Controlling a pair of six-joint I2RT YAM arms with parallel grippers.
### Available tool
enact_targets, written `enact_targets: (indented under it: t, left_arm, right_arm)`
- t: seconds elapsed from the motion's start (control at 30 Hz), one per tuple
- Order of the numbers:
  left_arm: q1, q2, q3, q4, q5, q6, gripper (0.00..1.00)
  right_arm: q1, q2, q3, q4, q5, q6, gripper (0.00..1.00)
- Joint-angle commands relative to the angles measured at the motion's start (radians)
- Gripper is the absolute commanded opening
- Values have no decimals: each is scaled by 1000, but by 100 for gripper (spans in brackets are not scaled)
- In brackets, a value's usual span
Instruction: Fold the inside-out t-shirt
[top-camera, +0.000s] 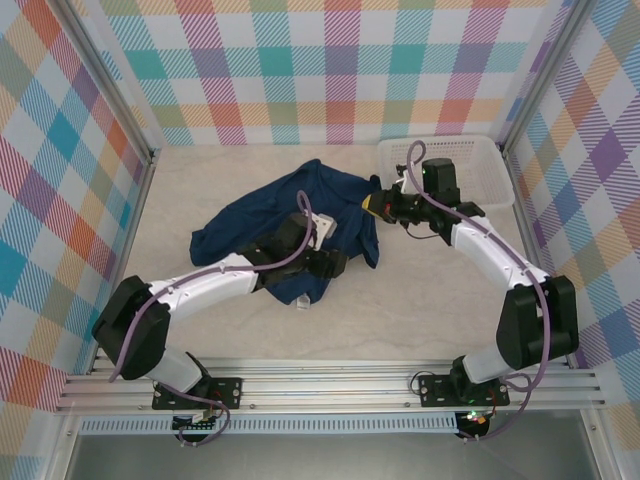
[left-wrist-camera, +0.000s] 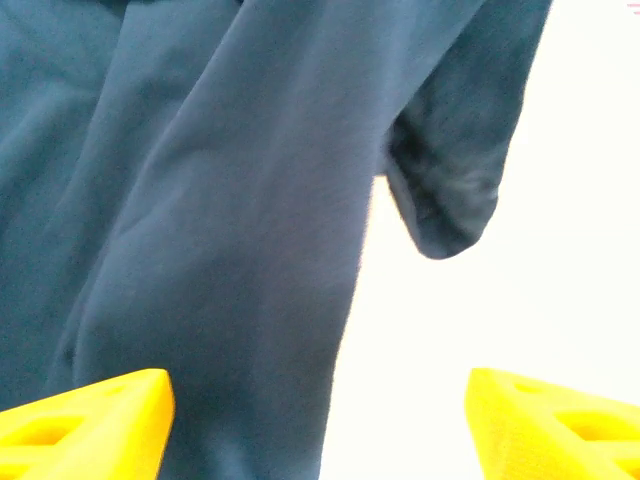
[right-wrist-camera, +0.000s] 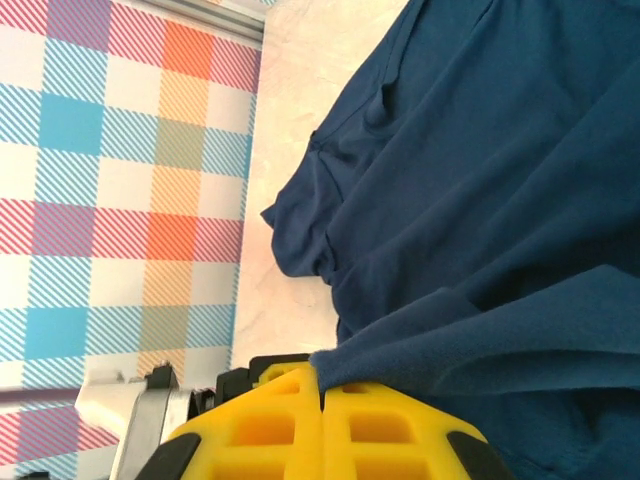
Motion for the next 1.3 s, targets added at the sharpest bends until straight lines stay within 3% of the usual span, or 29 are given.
enact_targets:
  t: [0.0, 0.17, 0.33, 0.53, 0.73, 0.9, 0.97, 1.1, 1.27]
  left_arm:
    - [-53, 33, 33, 63, -150, -10, 81]
    - [-60, 167, 139, 56, -297, 26, 82]
    - [-57, 230, 232, 31, -320, 68, 61]
    - [-37, 239, 258, 38, -291, 68, 47]
    - [-9, 254, 280, 8, -240, 84, 20]
    - [12, 186, 267, -50, -94, 102, 0]
    - [25, 146, 272, -103, -4, 87, 0]
    - [65, 79, 271, -192, 174, -15, 0]
    - [82, 59, 279, -253, 248, -118, 0]
  right_arm:
    - [-2, 5, -22, 108, -67, 94, 0]
    - [-3, -1, -34, 105, -62, 92, 0]
    - [-2, -7, -35, 62, -41, 59, 0]
    - [-2, -4, -46, 47, -24, 33, 0]
    - [-3, -1, -51, 36, -8, 17, 0]
    - [-2, 3, -19, -49, 84, -54, 0]
    - [-2, 3, 7, -115, 160, -112, 6]
    - [4, -24, 25, -235, 297, -245, 29]
    - [60, -203, -163, -201, 274, -373, 48]
